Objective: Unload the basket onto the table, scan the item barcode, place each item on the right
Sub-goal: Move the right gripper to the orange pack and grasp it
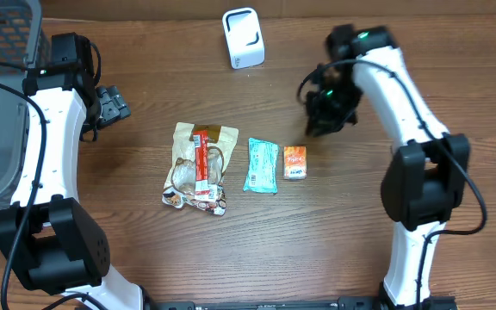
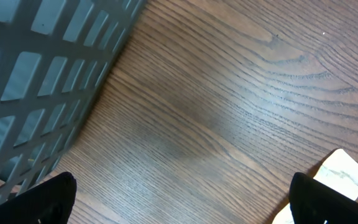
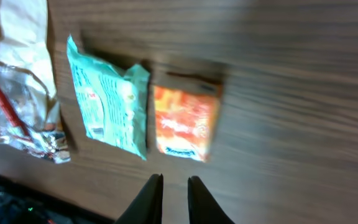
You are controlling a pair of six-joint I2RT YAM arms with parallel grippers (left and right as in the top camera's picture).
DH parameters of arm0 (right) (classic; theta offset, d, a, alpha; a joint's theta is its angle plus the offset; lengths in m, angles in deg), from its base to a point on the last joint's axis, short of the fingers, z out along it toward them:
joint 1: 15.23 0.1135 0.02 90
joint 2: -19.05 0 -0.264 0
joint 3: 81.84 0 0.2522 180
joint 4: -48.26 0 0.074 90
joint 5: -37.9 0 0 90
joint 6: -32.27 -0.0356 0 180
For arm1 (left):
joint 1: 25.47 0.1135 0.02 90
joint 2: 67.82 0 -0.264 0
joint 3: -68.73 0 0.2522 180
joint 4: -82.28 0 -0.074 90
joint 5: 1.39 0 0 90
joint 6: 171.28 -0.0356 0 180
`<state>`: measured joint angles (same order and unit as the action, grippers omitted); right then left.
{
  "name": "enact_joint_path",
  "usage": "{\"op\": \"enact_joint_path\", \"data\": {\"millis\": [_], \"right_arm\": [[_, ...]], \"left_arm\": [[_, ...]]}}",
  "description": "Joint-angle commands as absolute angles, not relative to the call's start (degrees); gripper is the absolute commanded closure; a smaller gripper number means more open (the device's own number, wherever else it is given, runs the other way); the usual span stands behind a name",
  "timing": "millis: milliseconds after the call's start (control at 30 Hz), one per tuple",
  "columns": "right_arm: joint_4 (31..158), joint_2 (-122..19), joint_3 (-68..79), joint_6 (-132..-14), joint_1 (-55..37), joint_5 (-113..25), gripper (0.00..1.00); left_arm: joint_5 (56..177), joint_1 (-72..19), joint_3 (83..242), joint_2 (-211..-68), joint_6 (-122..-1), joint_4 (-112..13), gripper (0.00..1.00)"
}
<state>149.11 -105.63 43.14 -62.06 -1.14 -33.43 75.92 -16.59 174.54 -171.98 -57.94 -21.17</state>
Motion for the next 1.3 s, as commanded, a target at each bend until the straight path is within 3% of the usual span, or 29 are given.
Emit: {"op": "enact_joint_path", "data": {"millis": [0,500,1033,1267], "right_arm": [[145.9,-104.9,38.8,-64.9,3.2,-33.1,0.85],[135.9,-104.9,26.1,-76.0,10.9,-45.3,0.85],[140.4,-104.9,26.2,-75.7,10.4,-73.5,0.85],[140.0,-102.0,30.0,-76.8,10.2,-75.7,0.86]], "left_arm": [[75.4,-16.5,175.7,-170.8,-59.5,-21.2,0.00],[75.4,-16.5,175.7,-170.8,-59.5,-21.2,0.00],[75.4,-16.5,175.7,-170.8,-59.5,-21.2,0.00],[75.3,-16.5,175.7,-170.8,-59.5,-21.2,0.00]]}}
